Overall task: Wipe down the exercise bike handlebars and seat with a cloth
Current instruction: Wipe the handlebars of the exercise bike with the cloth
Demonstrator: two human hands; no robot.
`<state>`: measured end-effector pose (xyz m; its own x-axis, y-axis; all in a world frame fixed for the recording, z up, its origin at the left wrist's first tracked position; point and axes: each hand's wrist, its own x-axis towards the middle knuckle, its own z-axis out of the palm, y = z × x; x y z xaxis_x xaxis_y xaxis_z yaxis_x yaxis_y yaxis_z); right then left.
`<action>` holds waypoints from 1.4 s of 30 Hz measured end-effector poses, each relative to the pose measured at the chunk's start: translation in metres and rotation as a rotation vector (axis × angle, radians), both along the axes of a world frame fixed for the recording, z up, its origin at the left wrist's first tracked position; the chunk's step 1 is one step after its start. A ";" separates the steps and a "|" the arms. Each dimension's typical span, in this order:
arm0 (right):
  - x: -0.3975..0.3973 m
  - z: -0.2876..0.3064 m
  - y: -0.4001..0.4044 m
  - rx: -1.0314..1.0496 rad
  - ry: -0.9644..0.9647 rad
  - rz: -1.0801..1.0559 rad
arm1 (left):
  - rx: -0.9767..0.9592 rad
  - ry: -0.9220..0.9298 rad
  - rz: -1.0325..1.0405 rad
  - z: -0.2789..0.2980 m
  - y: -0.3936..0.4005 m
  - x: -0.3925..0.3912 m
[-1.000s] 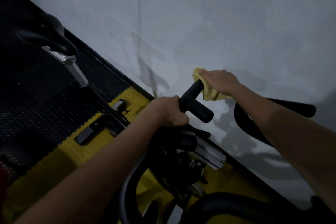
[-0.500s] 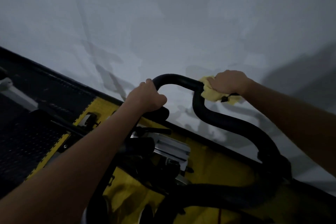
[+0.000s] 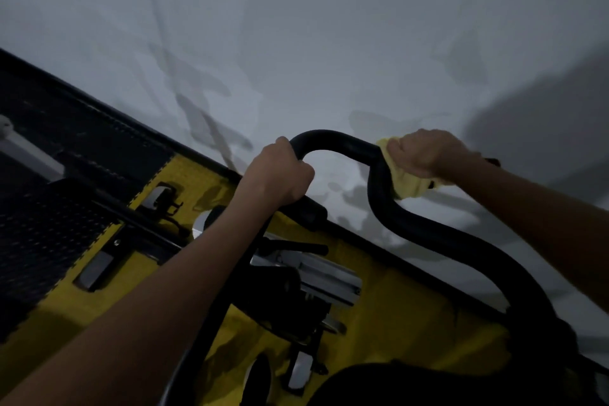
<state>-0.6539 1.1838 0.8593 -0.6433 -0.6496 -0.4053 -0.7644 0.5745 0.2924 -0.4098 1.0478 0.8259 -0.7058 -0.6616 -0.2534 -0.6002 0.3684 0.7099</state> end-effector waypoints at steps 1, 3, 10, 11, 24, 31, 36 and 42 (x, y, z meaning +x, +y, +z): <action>0.004 -0.008 -0.011 -0.018 -0.040 0.016 | 0.001 0.001 0.004 0.001 0.001 0.000; 0.008 -0.017 -0.027 -0.083 -0.132 -0.002 | 0.016 0.004 0.021 0.002 0.002 0.001; 0.025 -0.024 -0.055 -0.393 -0.375 -0.166 | 0.041 0.020 0.113 0.008 0.008 0.005; 0.030 -0.026 -0.062 -0.415 -0.393 -0.170 | 0.023 0.025 0.131 0.009 0.010 0.006; 0.114 -0.036 -0.106 -0.523 -0.355 0.093 | -0.523 -0.076 0.169 -0.018 0.043 0.065; 0.142 -0.030 -0.110 -0.480 -0.413 0.196 | -0.349 0.157 0.189 -0.018 0.051 0.095; 0.168 -0.023 -0.098 -0.468 -0.491 0.274 | -0.127 0.097 0.355 -0.020 0.057 0.101; 0.181 -0.020 -0.081 -0.444 -0.578 0.372 | -0.111 0.049 0.394 -0.016 0.060 0.106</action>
